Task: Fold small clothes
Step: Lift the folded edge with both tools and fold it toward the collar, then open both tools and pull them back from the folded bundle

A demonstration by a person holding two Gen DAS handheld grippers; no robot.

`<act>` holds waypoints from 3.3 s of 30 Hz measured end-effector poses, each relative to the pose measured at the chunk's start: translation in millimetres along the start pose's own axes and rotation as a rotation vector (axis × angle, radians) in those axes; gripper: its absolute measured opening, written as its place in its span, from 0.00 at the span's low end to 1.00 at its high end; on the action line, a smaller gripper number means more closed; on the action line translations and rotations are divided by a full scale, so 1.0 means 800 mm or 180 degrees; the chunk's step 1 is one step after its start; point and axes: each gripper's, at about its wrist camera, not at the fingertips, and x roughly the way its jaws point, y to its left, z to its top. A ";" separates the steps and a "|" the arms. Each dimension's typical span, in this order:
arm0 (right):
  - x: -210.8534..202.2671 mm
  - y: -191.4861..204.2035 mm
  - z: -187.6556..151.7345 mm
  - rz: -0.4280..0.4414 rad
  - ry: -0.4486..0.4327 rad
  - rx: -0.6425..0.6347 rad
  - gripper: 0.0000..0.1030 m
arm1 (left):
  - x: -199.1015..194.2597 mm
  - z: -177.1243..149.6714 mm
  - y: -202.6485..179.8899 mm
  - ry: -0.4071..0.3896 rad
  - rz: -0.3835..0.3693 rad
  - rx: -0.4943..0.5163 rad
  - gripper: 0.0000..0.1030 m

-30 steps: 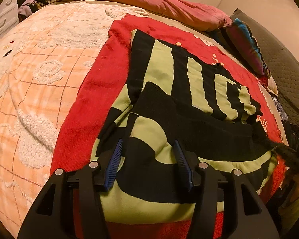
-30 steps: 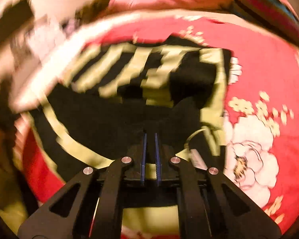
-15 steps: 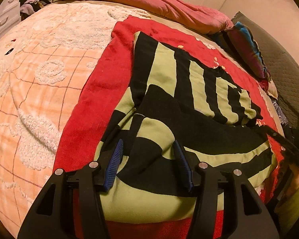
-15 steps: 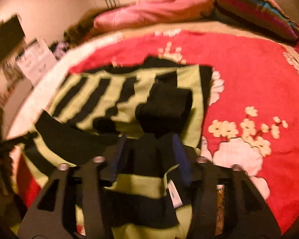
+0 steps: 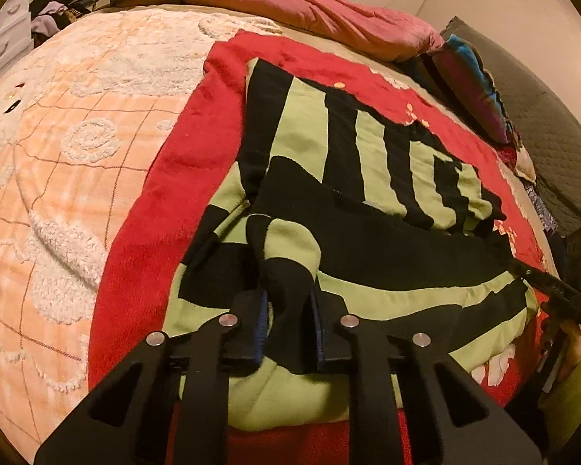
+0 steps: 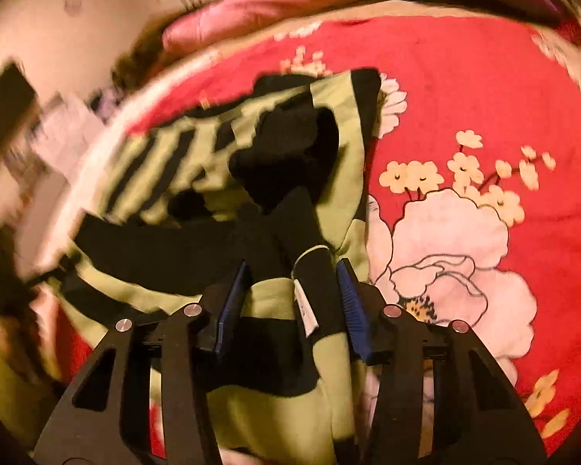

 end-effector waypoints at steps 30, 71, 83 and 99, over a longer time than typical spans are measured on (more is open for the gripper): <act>-0.052 -0.002 -0.002 0.0082 -0.0218 -0.0091 0.05 | -0.054 -0.008 -0.013 -0.0319 -0.0109 0.0215 0.07; 0.017 0.050 0.098 -0.0708 -0.0606 -0.0819 0.55 | 0.015 0.079 0.014 -0.0340 0.0459 -0.0243 0.51; 0.075 -0.003 0.086 -0.0944 0.0040 -0.0182 0.54 | 0.038 0.054 0.055 -0.0064 0.0395 -0.0578 0.13; -0.034 0.044 0.051 -0.0695 -0.0596 -0.0309 0.87 | -0.024 0.057 0.008 -0.0288 0.0407 -0.0245 0.31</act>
